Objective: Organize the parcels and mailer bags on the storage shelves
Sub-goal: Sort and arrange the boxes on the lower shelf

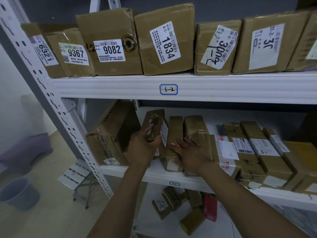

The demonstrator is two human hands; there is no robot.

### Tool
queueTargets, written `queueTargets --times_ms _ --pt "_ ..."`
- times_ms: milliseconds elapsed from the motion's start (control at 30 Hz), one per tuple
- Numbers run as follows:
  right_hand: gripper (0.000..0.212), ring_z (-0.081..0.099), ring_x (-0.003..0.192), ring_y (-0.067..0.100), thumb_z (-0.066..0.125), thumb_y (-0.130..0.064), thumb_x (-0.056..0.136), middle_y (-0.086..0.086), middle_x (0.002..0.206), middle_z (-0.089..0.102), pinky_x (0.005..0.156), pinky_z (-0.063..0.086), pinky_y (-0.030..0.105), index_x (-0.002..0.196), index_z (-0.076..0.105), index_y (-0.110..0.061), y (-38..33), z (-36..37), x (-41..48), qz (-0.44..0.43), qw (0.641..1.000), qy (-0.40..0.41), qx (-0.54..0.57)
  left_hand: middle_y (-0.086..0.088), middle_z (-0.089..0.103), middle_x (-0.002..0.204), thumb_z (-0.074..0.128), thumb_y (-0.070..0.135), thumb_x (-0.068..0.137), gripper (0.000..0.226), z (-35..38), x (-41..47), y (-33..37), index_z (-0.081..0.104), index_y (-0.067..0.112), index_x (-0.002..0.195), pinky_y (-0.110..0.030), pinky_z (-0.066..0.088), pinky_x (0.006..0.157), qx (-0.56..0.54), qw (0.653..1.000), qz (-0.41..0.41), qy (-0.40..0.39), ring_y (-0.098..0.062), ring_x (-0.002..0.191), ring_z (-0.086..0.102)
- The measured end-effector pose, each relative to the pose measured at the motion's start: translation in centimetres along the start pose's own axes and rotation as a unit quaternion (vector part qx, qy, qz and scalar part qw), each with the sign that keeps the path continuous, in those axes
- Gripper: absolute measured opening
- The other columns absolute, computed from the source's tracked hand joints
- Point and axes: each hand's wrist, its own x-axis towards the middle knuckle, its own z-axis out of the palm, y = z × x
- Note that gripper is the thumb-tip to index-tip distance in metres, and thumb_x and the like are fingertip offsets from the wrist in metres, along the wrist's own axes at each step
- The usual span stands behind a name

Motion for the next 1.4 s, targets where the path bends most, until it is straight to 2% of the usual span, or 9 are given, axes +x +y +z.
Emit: queueTargets --times_ms 300,567,700,800,900,967,1033,1233,1400 --pt "0.057 0.008 0.148 0.026 0.029 -0.059 0.097 0.000 0.162 0.008 0.119 0.006 0.041 0.150 0.011 -0.045 0.3 -0.2 -0.6 0.000 1.000 -0.008 0.006 -0.007 0.054 0.130 0.070 0.043 0.082 0.052 1.4 -0.5 0.8 0.059 0.025 0.129 -0.026 0.043 0.087 0.129 0.991 0.019 -0.042 -0.022 0.108 0.058" --pt "0.060 0.009 0.148 0.021 0.033 -0.059 0.096 -0.002 0.162 0.009 0.118 0.008 0.039 0.150 0.013 -0.043 0.6 -0.3 -1.4 -0.014 1.000 0.008 0.013 -0.001 0.067 0.120 0.067 0.053 0.081 0.057 2.1 -0.6 -1.2 0.060 0.020 0.127 -0.029 0.050 0.090 0.167 0.979 0.029 -0.115 -0.018 0.108 0.062" --pt "0.047 0.018 0.146 0.015 0.038 -0.053 0.098 -0.006 0.155 0.032 0.115 0.018 0.036 0.141 0.044 -0.036 0.7 -1.4 -1.9 -0.017 0.991 0.070 0.110 -0.001 0.065 0.121 0.064 0.068 0.072 0.059 2.3 -0.1 -2.9 0.070 0.024 0.112 -0.045 0.045 0.095 0.267 0.949 0.122 -0.120 -0.024 0.114 0.056" --pt "0.054 0.030 0.141 0.019 0.026 -0.061 0.093 -0.004 0.147 0.046 0.117 0.015 0.041 0.126 0.060 -0.036 1.5 -2.0 -2.1 0.060 0.977 0.175 0.105 0.002 0.067 0.107 0.051 0.078 0.067 0.065 2.1 1.1 -3.0 0.070 0.023 0.096 -0.042 0.046 0.092 0.257 0.948 0.128 -0.137 -0.019 0.101 0.059" --pt "0.064 0.007 0.147 0.033 0.018 -0.072 0.088 0.001 0.159 0.020 0.116 0.002 0.053 0.139 0.043 -0.042 2.7 -1.7 -2.6 0.159 0.981 0.099 0.052 0.003 0.055 0.131 0.047 0.082 0.072 0.076 2.2 1.8 -2.4 0.058 0.026 0.122 -0.041 0.042 0.102 0.223 0.948 0.085 -0.210 -0.019 0.120 0.051" --pt "0.067 -0.007 0.146 0.039 0.021 -0.076 0.087 0.003 0.162 -0.003 0.116 -0.003 0.057 0.147 0.024 -0.046 2.9 -1.1 -2.8 0.190 0.978 0.031 0.077 0.003 0.018 0.159 0.048 0.076 0.080 0.084 2.6 1.7 -2.6 0.028 0.032 0.148 -0.047 0.021 0.117 0.269 0.919 0.081 -0.275 -0.025 0.145 0.021" --pt "0.070 -0.012 0.145 0.040 0.023 -0.077 0.087 0.007 0.161 -0.014 0.117 -0.004 0.056 0.149 0.013 -0.046 2.8 -0.8 -2.9 0.186 0.979 0.007 0.087 0.005 -0.006 0.162 0.047 0.069 0.085 0.083 2.8 1.6 -3.1 0.009 0.038 0.152 -0.047 0.009 0.118 0.315 0.897 0.101 -0.294 -0.025 0.149 0.003" --pt "0.081 -0.024 0.142 0.041 0.036 -0.074 0.086 0.008 0.158 -0.023 0.118 -0.006 0.049 0.152 0.005 -0.040 2.1 -0.9 -3.5 0.178 0.975 -0.022 0.135 0.009 -0.010 0.161 0.046 0.077 0.078 0.089 2.0 2.0 -4.2 0.004 0.046 0.150 -0.045 0.003 0.119 0.301 0.886 0.114 -0.334 -0.022 0.149 -0.004" --pt "0.080 -0.029 0.143 0.027 0.032 -0.076 0.085 0.007 0.159 -0.021 0.116 -0.014 0.047 0.152 0.004 -0.041 2.1 -0.7 -3.7 0.159 0.981 0.001 0.112 0.002 -0.015 0.160 0.026 0.092 0.062 0.110 2.4 1.4 -3.8 -0.007 0.037 0.152 -0.056 -0.008 0.115 0.431 0.829 0.214 -0.284 -0.028 0.145 -0.022"
